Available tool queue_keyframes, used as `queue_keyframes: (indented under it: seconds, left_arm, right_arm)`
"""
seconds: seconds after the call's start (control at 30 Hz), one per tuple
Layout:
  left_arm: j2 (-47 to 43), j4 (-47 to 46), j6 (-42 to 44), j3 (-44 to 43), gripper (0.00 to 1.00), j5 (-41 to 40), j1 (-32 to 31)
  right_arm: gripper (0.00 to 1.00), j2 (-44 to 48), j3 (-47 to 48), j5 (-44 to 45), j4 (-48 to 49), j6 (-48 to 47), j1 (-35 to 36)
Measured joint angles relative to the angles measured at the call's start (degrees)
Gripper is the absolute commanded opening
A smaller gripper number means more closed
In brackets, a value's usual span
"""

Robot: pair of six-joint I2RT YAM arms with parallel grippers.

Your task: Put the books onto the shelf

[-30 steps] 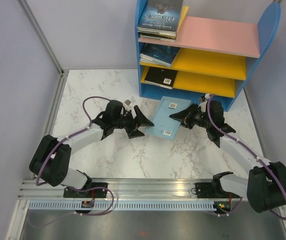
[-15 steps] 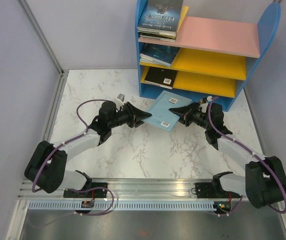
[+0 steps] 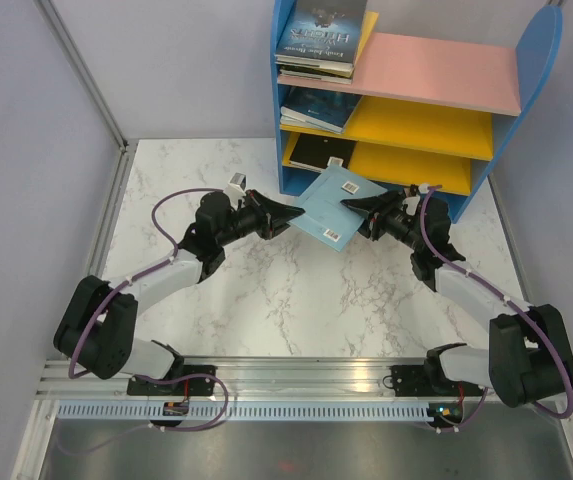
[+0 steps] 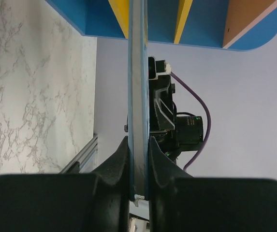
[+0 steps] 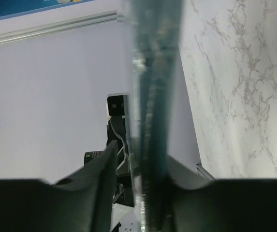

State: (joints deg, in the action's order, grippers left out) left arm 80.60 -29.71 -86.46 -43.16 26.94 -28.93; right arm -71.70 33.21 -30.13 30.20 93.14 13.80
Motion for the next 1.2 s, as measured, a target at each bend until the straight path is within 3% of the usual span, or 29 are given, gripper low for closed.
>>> queue_keyframes:
  seconds: [0.03, 0.4, 0.7, 1.2]
  left_arm:
    - [0.1, -0.6, 0.1, 0.0, 0.02, -0.1, 0.2]
    - [11.8, -16.3, 0.2, -5.4, 0.02, -0.5, 2.8]
    - [20.8, -17.6, -0.2, -12.8, 0.02, -3.8, 3.3]
    - [34.4, -19.4, -4.8, -23.2, 0.02, -9.7, 3.7]
  right_arm:
    - [0.53, -0.2, 0.9, 0.0, -0.8, -0.6, 0.0]
    - [0.53, -10.6, 16.2, -1.0, -4.2, -4.7, -0.9]
    - [0.50, -20.5, 22.3, -1.4, -1.7, -4.9, -0.9]
    - [0.48, -25.7, 23.2, -0.9, 1.1, -4.5, -0.9]
